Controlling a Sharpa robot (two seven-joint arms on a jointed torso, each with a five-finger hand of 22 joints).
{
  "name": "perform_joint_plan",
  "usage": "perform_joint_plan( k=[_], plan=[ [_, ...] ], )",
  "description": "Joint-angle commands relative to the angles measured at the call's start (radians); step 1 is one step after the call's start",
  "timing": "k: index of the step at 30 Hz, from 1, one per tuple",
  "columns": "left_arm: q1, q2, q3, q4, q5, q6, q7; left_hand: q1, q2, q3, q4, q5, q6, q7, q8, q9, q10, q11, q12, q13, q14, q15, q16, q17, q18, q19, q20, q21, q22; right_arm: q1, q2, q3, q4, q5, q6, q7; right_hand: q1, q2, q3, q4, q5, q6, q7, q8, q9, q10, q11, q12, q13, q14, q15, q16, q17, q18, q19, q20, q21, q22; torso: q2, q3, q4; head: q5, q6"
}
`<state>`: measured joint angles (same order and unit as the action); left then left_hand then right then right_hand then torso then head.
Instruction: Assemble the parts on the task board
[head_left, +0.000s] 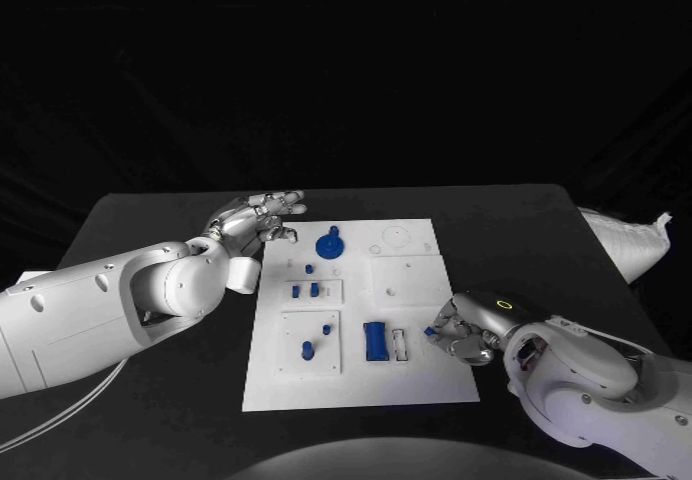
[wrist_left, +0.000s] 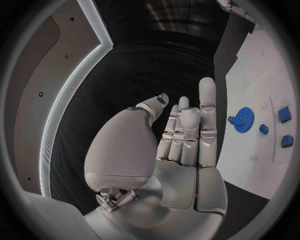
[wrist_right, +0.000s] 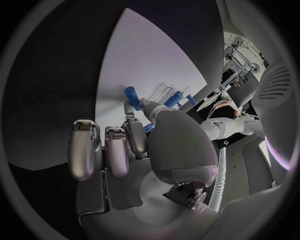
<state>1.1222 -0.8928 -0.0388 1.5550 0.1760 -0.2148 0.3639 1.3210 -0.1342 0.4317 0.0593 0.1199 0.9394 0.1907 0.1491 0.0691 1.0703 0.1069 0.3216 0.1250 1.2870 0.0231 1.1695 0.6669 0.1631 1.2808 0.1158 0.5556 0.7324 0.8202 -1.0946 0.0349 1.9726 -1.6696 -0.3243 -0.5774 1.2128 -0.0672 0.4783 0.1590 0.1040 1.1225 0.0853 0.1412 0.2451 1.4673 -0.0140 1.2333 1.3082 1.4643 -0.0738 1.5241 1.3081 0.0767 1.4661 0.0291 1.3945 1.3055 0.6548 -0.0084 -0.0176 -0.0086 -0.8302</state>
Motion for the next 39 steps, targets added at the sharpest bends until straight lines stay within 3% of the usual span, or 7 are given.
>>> perform_joint_plan(
  k=[1,13,26,39],
  plan=[
    [0.0,0.0,0.001,0.003,-0.006,0.02,0.003,0.006,0.005,-0.001,-0.006,0.003,-0.005,0.001,0.003,-0.001,-0.007,0.003,0.004,0.002,-0.006,-0.002,-0.002,-0.001,0.019,-0.009,0.001,-0.003,-0.001,-0.001,0.003,0.001,0.008,0.061,-0.071,-0.004,-0.004,-0.013,-0.001,-0.008,-0.005,0.02,-0.015,-0.003,0.001,0.007,0.003,0.007,0.059,0.092,-0.005,0.006,0.192,-0.02,0.021,-0.005,0.007,0.001,0.0,-0.0003,0.001,0.001,-0.001],
    [-0.001,-0.001,0.001,0.006,-0.006,0.021,0.003,0.006,0.005,-0.001,-0.006,0.003,-0.005,0.001,0.003,-0.001,-0.007,0.003,0.004,0.002,-0.006,-0.002,-0.002,-0.001,0.019,-0.009,0.001,-0.003,-0.001,-0.001,0.044,0.002,0.011,0.135,-0.133,0.005,-0.019,-0.036,-0.011,-0.017,-0.007,0.03,-0.018,-0.002,0.005,0.013,0.001,0.021,0.068,0.093,-0.007,0.009,0.197,-0.021,0.024,-0.006,0.012,0.008,0.001,-0.0003,0.0009,0.004,-0.006],
    [-0.001,-0.002,0.001,0.009,-0.006,0.022,0.003,0.006,0.005,-0.001,-0.006,0.003,-0.005,0.001,0.003,-0.001,-0.007,0.003,0.004,0.002,-0.006,-0.002,-0.002,-0.001,0.019,-0.009,0.001,-0.003,-0.001,-0.001,0.091,0.001,-0.014,0.208,-0.092,-0.013,-0.062,-0.041,-0.06,-0.021,0.071,0.071,-0.034,0.013,0.025,0.028,-0.012,0.055,0.093,0.094,-0.017,0.011,0.202,-0.023,0.028,-0.015,0.019,0.018,0.001,0.0006,-0.0003,0.007,-0.009],
    [-0.001,-0.001,0.001,0.008,-0.006,0.025,0.001,0.005,0.004,-0.002,-0.007,0.003,-0.007,0.002,0.004,-0.001,-0.01,0.004,0.007,0.001,-0.008,-0.002,-0.002,-0.003,0.019,-0.01,0.002,-0.004,-0.002,-0.001,0.116,0.001,-0.034,0.213,-0.071,-0.025,-0.074,-0.028,-0.102,-0.028,0.111,0.1,-0.052,0.036,0.057,0.033,-0.027,0.047,0.091,0.094,-0.03,0.011,0.202,-0.023,0.029,-0.026,0.02,0.022,0.0,0.0012,-0.0008,0.007,-0.011]
  ],
)
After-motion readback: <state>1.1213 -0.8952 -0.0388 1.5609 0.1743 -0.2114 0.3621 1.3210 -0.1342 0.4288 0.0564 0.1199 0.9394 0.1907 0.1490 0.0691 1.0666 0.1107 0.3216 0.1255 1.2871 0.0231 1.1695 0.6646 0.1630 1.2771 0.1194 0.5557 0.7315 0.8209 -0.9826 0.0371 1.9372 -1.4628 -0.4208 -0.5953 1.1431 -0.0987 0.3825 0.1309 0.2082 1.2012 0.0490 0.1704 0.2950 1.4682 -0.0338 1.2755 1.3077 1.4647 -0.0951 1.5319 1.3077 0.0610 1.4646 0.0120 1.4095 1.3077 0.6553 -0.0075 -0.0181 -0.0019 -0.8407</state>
